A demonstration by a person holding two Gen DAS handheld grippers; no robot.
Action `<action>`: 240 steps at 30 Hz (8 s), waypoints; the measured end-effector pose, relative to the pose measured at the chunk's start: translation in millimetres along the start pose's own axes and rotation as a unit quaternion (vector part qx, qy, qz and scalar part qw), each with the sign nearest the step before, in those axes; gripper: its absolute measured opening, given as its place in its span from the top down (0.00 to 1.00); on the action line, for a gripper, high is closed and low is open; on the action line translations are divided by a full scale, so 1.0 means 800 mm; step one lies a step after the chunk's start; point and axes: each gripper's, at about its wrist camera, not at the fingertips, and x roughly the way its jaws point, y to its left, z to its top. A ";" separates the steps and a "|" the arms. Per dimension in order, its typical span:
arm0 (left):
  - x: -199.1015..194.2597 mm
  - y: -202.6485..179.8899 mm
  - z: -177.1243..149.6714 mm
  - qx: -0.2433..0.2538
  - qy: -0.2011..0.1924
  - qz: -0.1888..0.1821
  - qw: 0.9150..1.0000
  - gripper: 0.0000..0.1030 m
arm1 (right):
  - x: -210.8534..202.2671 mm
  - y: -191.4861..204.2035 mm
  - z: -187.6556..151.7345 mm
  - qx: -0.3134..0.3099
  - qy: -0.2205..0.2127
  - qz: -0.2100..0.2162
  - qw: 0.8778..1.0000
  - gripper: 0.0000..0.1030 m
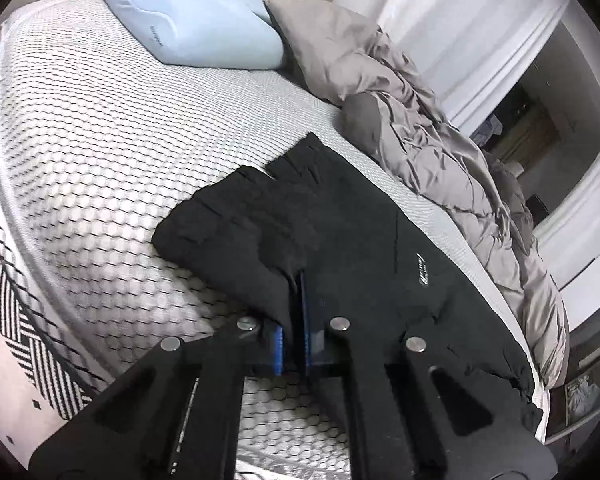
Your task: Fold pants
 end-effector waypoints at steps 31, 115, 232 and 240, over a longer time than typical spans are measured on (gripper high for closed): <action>-0.028 -0.018 0.025 0.024 0.004 -0.024 0.999 0.99 | -0.023 -0.012 0.012 0.095 -0.055 0.009 0.994 0.84; 0.067 -0.085 0.060 -0.005 0.148 -0.014 0.989 0.23 | 0.212 0.009 0.171 0.134 0.055 -0.088 0.985 0.61; 0.010 -0.388 -0.234 0.365 0.183 -0.108 0.906 0.01 | 0.113 0.088 0.183 -0.173 0.060 -0.130 0.974 0.09; 0.009 -0.474 -0.322 0.449 0.251 -0.150 0.844 0.01 | 0.136 0.186 0.045 -0.222 0.125 -0.033 0.966 0.06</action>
